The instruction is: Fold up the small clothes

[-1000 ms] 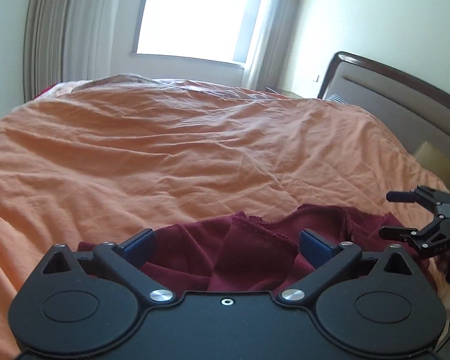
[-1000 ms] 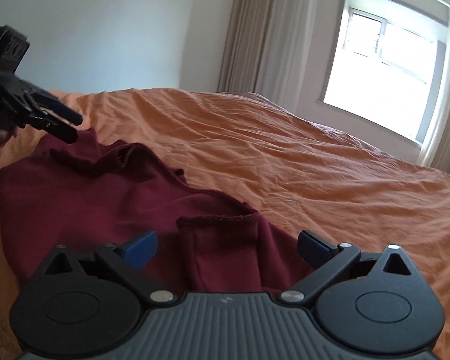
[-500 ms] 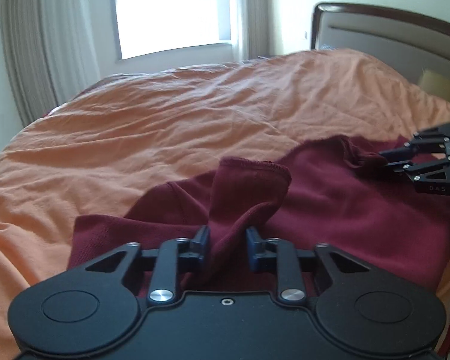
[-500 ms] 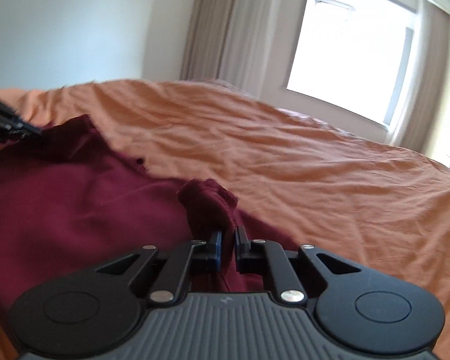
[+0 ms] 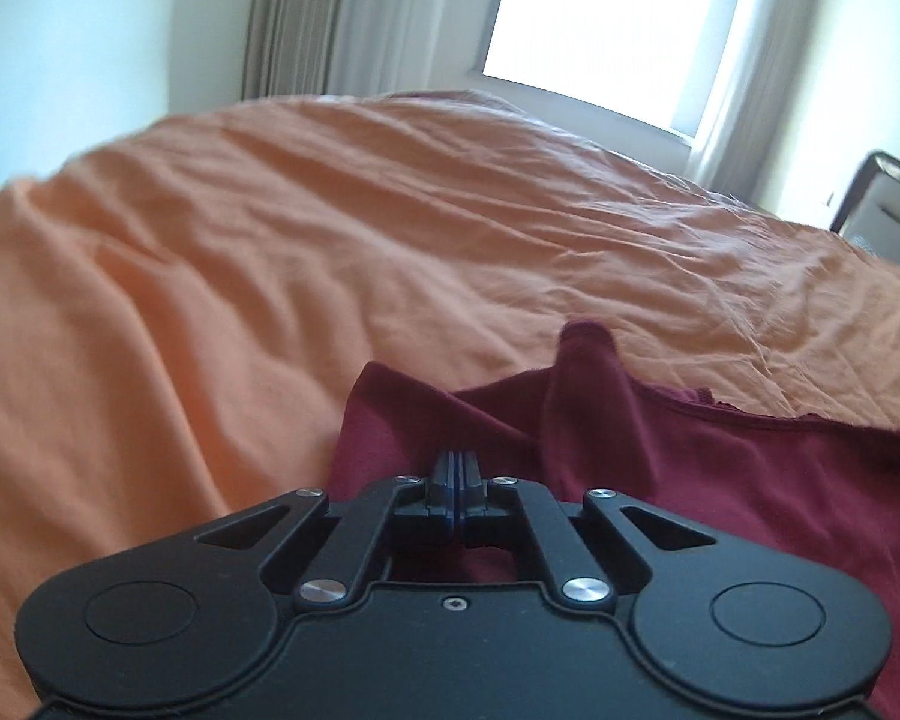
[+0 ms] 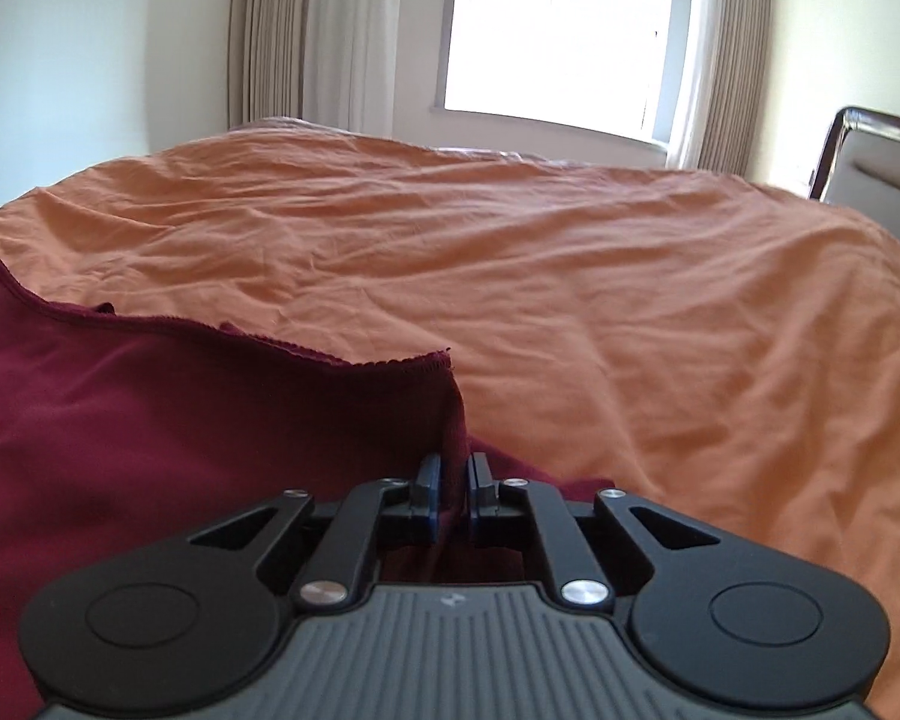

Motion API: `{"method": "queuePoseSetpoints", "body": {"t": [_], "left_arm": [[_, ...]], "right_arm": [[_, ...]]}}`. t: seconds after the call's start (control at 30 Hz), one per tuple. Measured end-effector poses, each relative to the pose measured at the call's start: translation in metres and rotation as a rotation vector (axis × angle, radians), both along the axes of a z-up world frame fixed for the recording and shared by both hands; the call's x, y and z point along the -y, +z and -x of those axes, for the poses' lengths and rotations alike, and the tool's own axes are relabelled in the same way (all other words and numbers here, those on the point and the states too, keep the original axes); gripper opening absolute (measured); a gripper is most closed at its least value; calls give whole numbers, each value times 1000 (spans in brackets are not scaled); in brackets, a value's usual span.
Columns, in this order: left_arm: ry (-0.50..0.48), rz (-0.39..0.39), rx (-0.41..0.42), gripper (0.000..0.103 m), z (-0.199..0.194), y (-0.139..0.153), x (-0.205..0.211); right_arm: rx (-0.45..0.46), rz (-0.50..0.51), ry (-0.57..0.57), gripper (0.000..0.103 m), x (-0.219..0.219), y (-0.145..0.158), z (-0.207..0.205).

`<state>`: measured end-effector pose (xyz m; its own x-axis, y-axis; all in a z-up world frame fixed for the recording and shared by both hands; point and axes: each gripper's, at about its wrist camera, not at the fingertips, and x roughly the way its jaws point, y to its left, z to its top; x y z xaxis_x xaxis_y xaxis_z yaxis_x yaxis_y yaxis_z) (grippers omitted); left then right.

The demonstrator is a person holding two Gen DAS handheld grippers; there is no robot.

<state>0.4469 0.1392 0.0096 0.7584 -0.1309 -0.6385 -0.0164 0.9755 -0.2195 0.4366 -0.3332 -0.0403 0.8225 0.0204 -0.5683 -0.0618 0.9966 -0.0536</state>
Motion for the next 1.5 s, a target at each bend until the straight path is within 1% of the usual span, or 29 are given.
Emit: {"method": "queuePoseSetpoints", "body": {"t": [0.03,0.07,0.1,0.13,0.17,0.2,0.23,0.27,0.3,0.33,0.37,0.4,0.43,0.5,0.6,0.7,0.83,0.93,1.03,1.1,1.17,1.23,1.37,1.43,1.5], "left_arm": [[3,26,14,1,4,-1,-4],[1,43,29,6,7,-1,-7],[-3,55,40,10,10,0,-8],[-12,68,51,22,14,1,-9],[-28,79,59,37,17,3,-10],[-48,90,74,44,20,5,-10],[-56,88,86,57,24,7,-10],[-61,78,98,69,28,9,-8],[-71,69,112,73,31,11,-6],[-78,58,125,80,35,13,-4],[-81,44,136,87,39,15,-1],[-80,23,146,92,44,17,2],[-73,3,157,101,49,19,5],[-65,-27,173,102,58,22,9],[-80,-47,149,102,66,23,15],[-59,-90,114,102,75,22,19],[-49,-73,59,102,83,16,17],[-41,-30,12,102,87,7,14],[-29,16,-11,102,93,-2,11],[-7,50,-20,102,98,-10,8],[21,86,-7,102,105,-15,4],[49,122,13,102,115,-19,2],[97,177,32,102,138,-23,3],[125,236,62,102,155,-26,5],[113,289,80,102,164,-29,9]], "right_arm": [[-3,-17,-1,16,2,-1,1],[-2,-32,-1,19,4,-1,3],[-1,-38,-3,30,5,0,4],[0,-40,-8,46,6,2,6],[3,-46,-9,54,7,4,8],[8,-54,-4,63,8,7,10],[12,-57,1,71,7,9,12],[18,-51,3,77,6,12,16],[28,-40,2,90,4,15,19],[42,-25,1,98,1,18,23],[58,-7,5,100,-3,22,26],[71,9,15,102,-6,25,30],[82,24,27,103,-11,28,32],[93,46,41,103,-21,32,36],[83,45,75,103,-34,35,43],[57,25,122,103,-47,35,53],[58,16,176,103,-69,39,69],[83,5,209,103,-87,42,79],[168,-37,193,103,-105,42,89],[197,-75,167,103,-116,37,90],[213,-78,137,103,-130,29,89],[246,-51,128,103,-143,19,90],[347,-6,130,103,-161,3,99],[356,18,114,103,-165,-6,100],[331,21,113,103,-165,-18,99]]}}
